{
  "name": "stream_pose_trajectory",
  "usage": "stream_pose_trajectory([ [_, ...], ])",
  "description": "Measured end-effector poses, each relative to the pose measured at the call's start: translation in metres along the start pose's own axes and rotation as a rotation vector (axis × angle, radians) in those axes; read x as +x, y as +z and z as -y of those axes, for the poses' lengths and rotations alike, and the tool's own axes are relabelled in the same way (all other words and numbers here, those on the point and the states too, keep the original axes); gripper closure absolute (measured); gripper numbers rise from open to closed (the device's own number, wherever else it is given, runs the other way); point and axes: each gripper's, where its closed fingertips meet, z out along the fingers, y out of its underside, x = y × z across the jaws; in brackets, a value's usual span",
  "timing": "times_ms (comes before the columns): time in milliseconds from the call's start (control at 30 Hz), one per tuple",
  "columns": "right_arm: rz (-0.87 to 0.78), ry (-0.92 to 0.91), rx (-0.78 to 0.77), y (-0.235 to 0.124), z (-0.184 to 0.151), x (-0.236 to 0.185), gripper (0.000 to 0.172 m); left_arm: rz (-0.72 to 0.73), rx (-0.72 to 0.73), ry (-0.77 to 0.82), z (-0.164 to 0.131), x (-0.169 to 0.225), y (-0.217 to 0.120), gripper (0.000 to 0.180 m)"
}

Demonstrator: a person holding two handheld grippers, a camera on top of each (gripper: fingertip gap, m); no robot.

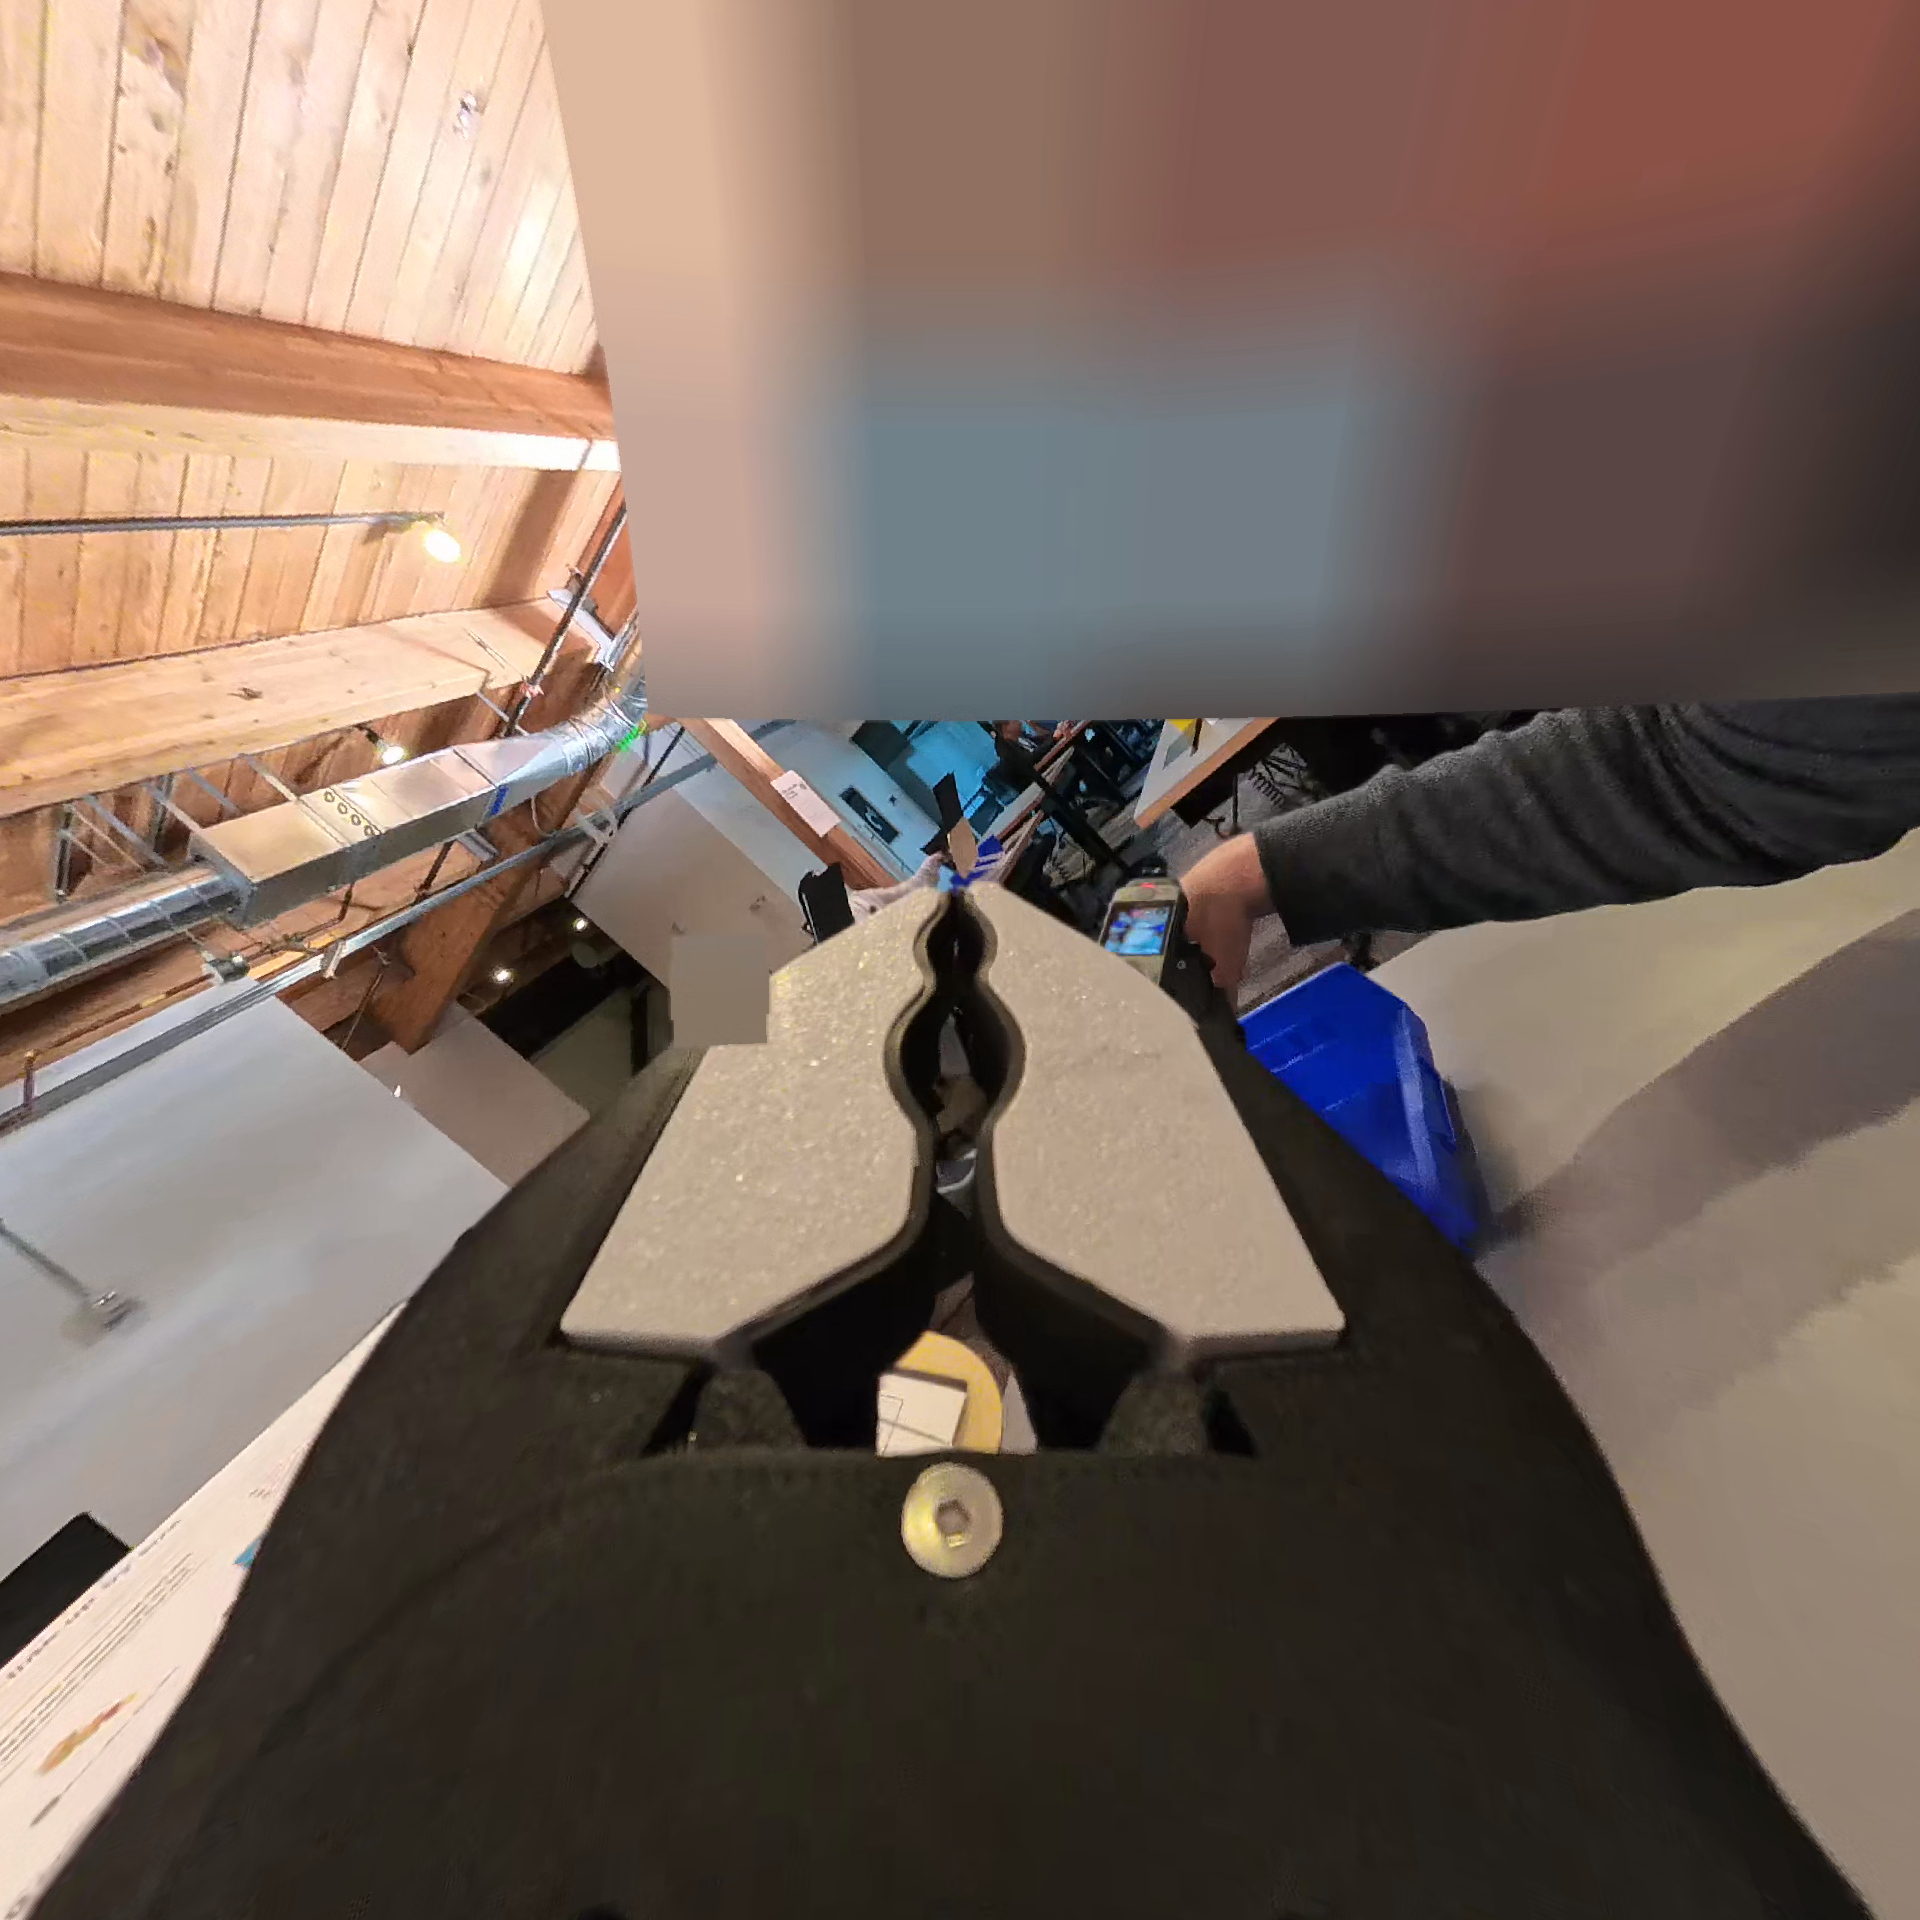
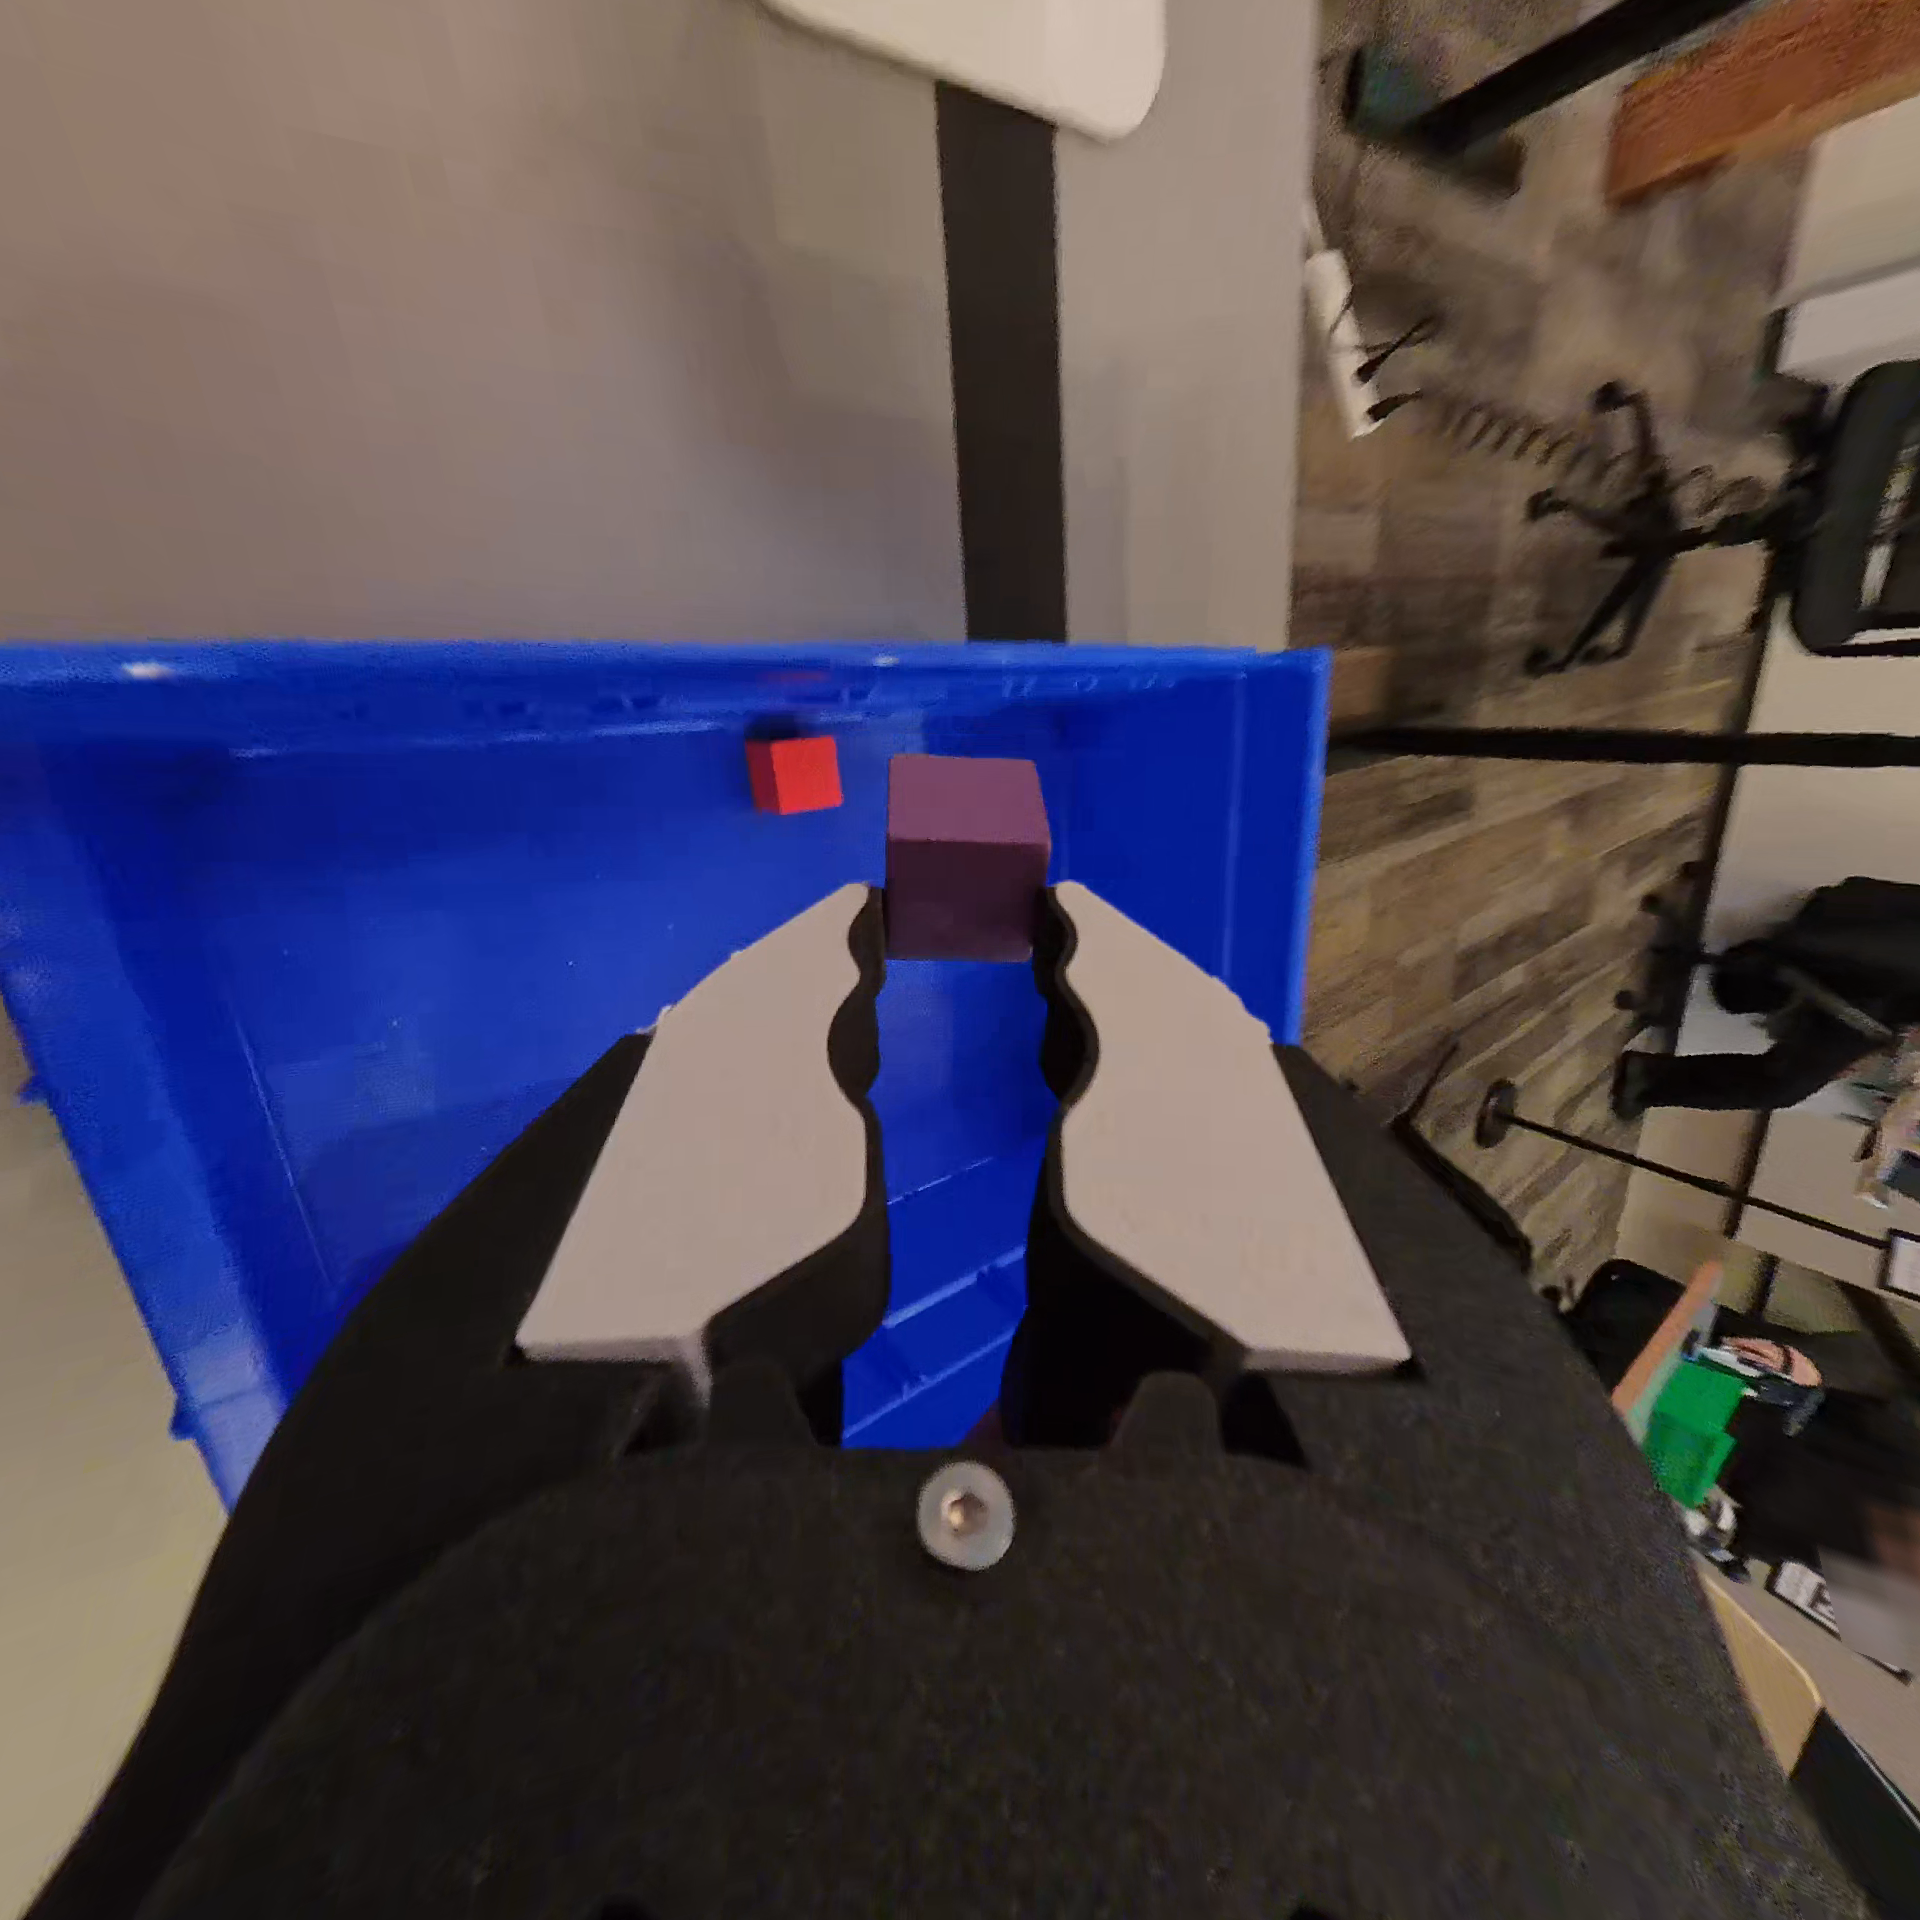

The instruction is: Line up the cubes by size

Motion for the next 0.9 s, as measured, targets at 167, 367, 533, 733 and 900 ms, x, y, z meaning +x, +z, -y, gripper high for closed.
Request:
stream_pose_trajectory([
  [167, 0.145, 0.036, -0.029, 0.034, -0.02, -0.009, 0.145, -0.008, -0.005, -0.018, -0.007, -0.001, 0.003, 0.18],
  [367, 0.268, 0.022, -0.107, 0.06, -0.039, -0.02, 0.145, -0.008, -0.02, -0.025, -0.013, -0.003, 0.003, 0.18],
  [533, 0.36, 0.01, -0.157, 0.069, -0.047, -0.033, 0.145, -0.015, -0.042, -0.024, -0.019, -0.002, 0.005, 0.18],
  [733, 0.429, -0.013, -0.242, 0.076, -0.058, -0.046, 0.145, -0.02, -0.043, -0.027, -0.02, -0.002, 0.006, 0.18],
  [900, 0.458, -0.013, -0.258, 0.083, -0.061, -0.05, 0.145, -0.024, -0.049, -0.029, -0.022, -0.001, 0.007, 0.18],
])
